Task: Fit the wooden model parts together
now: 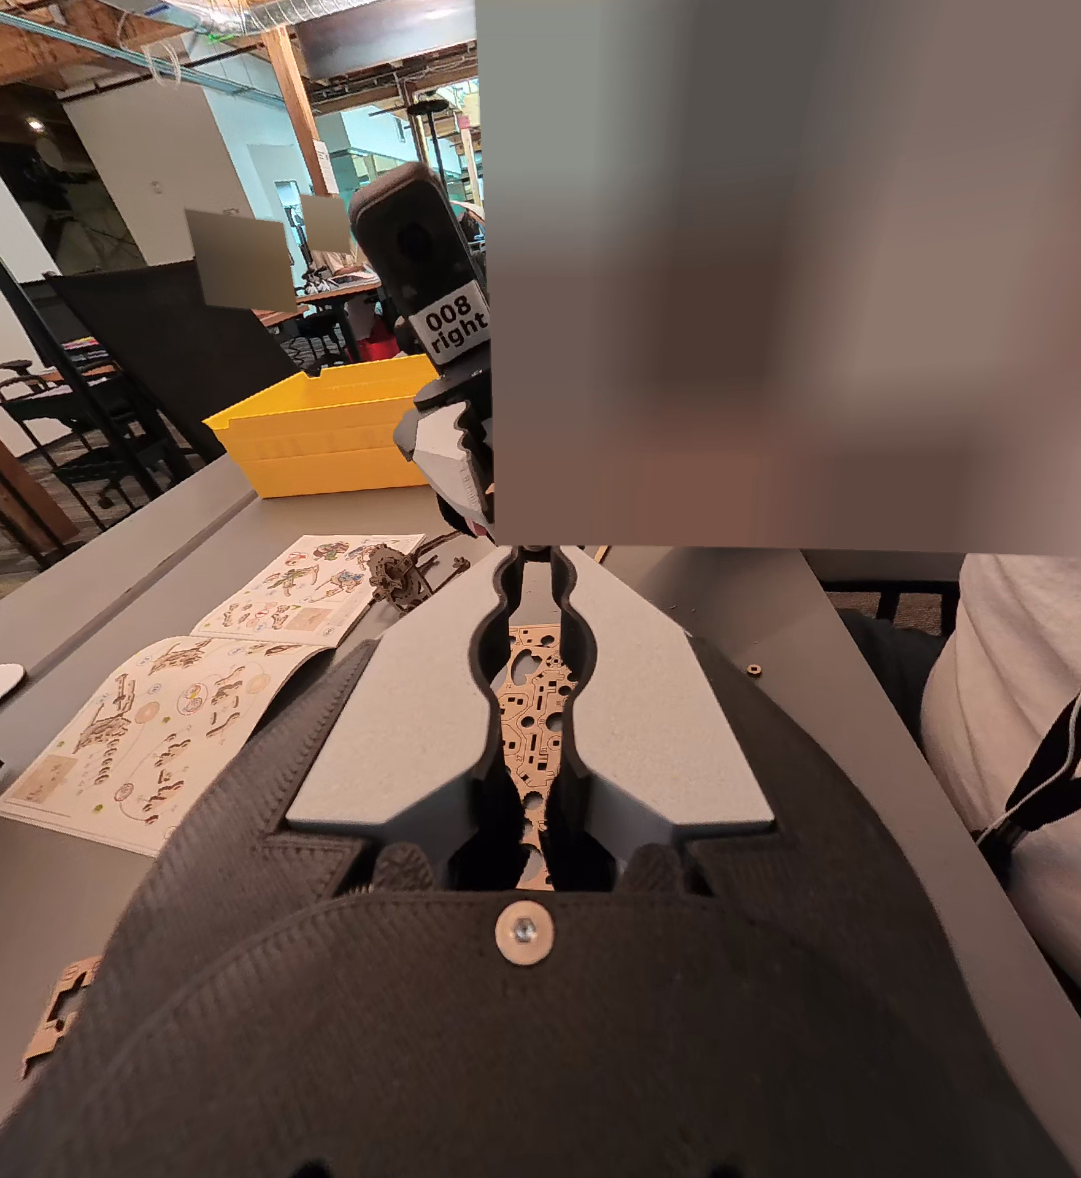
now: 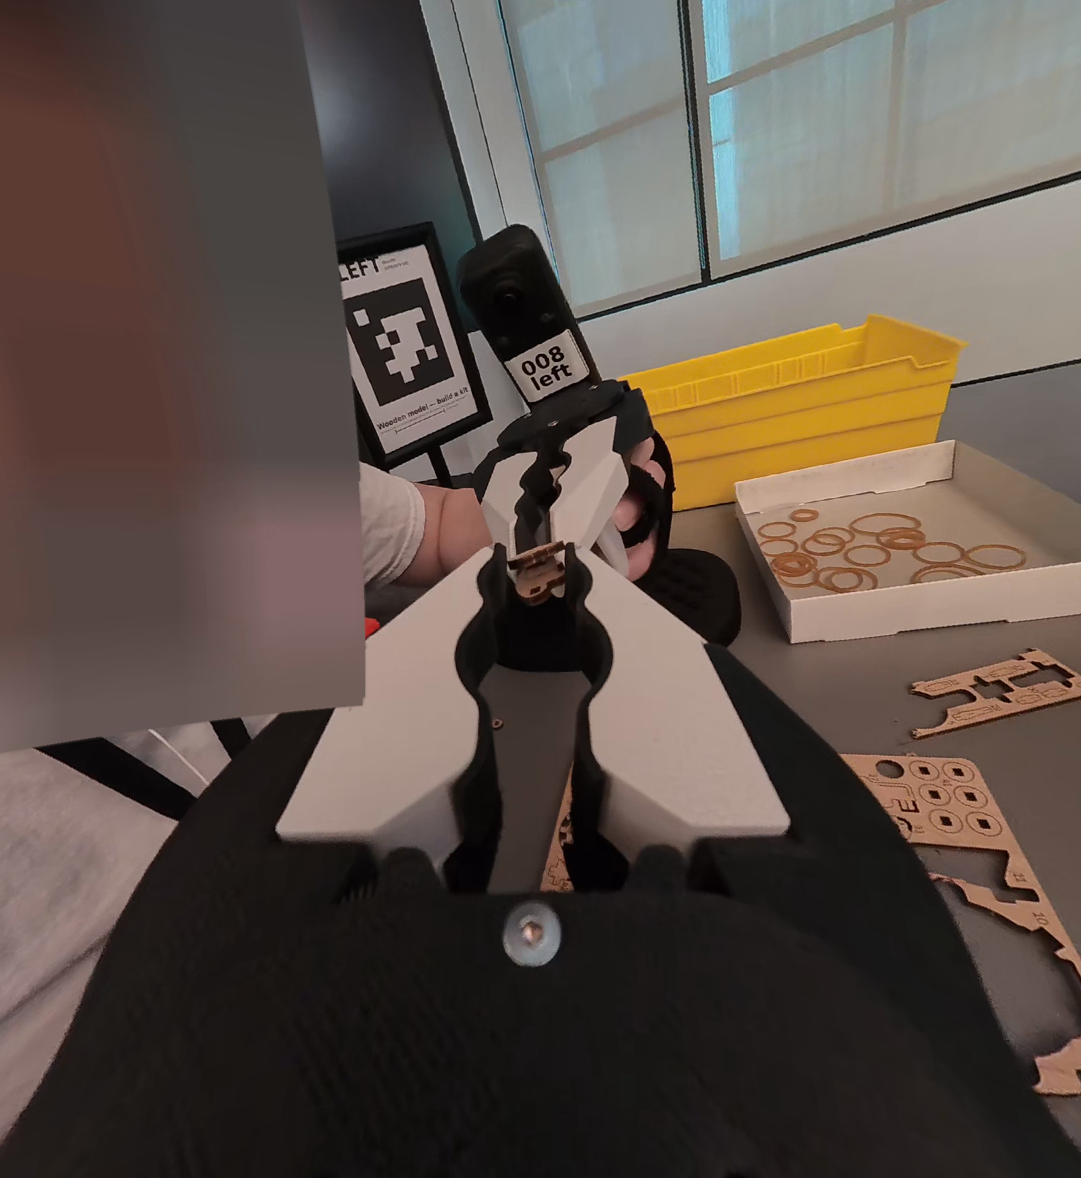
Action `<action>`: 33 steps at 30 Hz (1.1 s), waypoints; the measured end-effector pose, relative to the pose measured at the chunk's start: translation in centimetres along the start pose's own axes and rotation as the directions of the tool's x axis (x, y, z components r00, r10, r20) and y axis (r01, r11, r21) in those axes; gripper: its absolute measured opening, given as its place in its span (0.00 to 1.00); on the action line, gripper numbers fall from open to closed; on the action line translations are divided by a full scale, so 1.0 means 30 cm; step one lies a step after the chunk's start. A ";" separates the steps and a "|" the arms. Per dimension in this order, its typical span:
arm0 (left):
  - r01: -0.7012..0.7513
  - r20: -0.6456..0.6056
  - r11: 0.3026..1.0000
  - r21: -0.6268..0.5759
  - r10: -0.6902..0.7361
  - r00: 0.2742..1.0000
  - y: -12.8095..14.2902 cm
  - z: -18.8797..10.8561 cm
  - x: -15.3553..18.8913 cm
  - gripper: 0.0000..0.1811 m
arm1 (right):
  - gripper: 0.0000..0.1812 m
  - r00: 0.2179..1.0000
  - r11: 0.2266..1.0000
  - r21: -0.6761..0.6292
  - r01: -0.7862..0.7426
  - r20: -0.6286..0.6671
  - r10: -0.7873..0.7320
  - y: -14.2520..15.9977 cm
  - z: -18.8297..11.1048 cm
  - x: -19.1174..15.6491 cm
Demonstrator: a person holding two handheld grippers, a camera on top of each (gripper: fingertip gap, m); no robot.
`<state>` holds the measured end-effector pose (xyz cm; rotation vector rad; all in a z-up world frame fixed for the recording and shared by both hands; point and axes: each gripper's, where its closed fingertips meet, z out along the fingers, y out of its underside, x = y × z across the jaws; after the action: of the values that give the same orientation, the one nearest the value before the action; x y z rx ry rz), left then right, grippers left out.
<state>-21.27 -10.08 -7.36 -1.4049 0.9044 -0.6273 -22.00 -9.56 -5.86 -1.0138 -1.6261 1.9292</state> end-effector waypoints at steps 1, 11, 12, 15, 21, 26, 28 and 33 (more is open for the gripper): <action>0.001 0.002 1.000 0.000 -0.001 1.000 -0.001 0.000 0.000 0.04 | 0.08 1.000 1.000 0.002 0.001 0.000 -0.001 0.000 0.000 0.000; 0.012 0.011 1.000 -0.001 -0.012 1.000 0.002 0.004 -0.006 0.04 | 0.09 0.998 0.999 0.001 0.040 -0.040 -0.040 0.000 -0.002 0.009; 0.016 0.009 1.000 -0.002 -0.016 1.000 0.003 0.004 -0.005 0.04 | 0.07 0.998 0.999 -0.001 0.038 -0.048 -0.038 0.002 -0.002 0.014; 0.027 0.007 1.000 -0.003 -0.027 1.000 0.006 0.006 -0.007 0.04 | 0.06 0.997 0.999 -0.006 0.040 -0.058 -0.040 0.005 -0.004 0.021; 0.054 0.009 0.999 -0.001 -0.054 0.998 0.010 0.002 -0.017 0.04 | 0.11 0.998 1.000 0.007 0.013 -0.067 -0.013 0.002 -0.005 0.030; 0.045 0.025 0.999 -0.003 -0.045 0.999 0.011 0.000 -0.024 0.04 | 0.15 0.995 0.999 0.054 0.003 -0.103 0.003 -0.025 -0.021 0.049; 0.037 0.038 0.999 -0.005 -0.036 0.999 0.013 -0.002 -0.030 0.04 | 0.16 0.990 0.995 0.090 -0.032 -0.137 0.044 -0.042 -0.041 0.073; -0.022 0.102 0.999 -0.028 0.025 0.994 0.020 -0.011 -0.055 0.04 | 0.19 0.939 0.948 0.087 -0.305 -0.137 0.315 -0.009 -0.074 0.111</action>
<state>-22.51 -8.84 -7.67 -1.4353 0.8493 -0.5223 -22.53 -5.64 -6.58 -1.4225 -1.3767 2.0298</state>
